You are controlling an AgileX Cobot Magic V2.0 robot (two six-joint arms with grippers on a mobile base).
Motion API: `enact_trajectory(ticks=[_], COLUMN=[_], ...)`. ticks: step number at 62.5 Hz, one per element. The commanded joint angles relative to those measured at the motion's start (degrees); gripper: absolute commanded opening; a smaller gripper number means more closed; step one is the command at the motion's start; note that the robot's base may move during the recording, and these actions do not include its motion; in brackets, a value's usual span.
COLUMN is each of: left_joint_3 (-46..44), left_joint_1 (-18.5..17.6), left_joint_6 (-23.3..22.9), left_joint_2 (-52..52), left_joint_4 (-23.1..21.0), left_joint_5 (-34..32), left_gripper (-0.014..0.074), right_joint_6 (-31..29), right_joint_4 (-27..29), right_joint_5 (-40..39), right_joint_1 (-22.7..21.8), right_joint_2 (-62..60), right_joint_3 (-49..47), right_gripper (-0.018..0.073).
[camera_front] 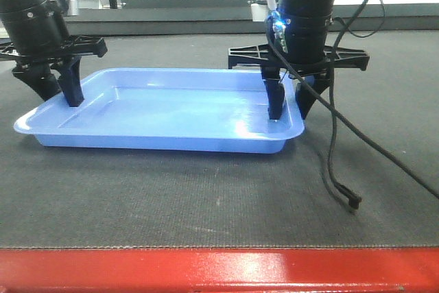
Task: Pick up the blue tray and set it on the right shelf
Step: 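Close both grippers on the tray rims and lift it up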
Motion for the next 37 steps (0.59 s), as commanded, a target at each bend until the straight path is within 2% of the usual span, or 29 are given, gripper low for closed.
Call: enact_trajectory(ticks=[1, 13, 26, 31, 37], left_joint_3=[-1.75, -1.75, -1.75, -1.75, -1.75], left_joint_1=[-0.29, -0.38, -1.7, -2.62, -5.34], left_joint_6=[-0.25, -0.93, -1.45, -2.9, -4.01], left_joint_2=[-5.33, -10.98, -18.78, -21.64, -25.66], left_joint_4=[-0.29, -0.19, 0.64, 0.64, 0.9], left_joint_5=[1.0, 4.53, 8.69, 11.86, 15.91], left_gripper=[-0.0041, -0.0041, -0.0041, -0.0041, -0.0041], right_joint_6=[-0.85, -0.9, -2.44, -2.68, -5.32], right_joint_4=[-1.54, -3.02, -3.86, -3.91, -3.91], right_joint_5=[-0.49, -0.11, 3.69, 5.44, 8.56], right_joint_1=[-0.03, -0.03, -0.03, -0.03, 0.09], right_joint_2=[-5.95, -12.2, -19.28, -21.61, -25.08], right_joint_3=[-2.48, -2.65, -2.65, -2.65, -2.65], right_gripper=[0.0022, 0.0022, 0.0022, 0.0022, 0.0022])
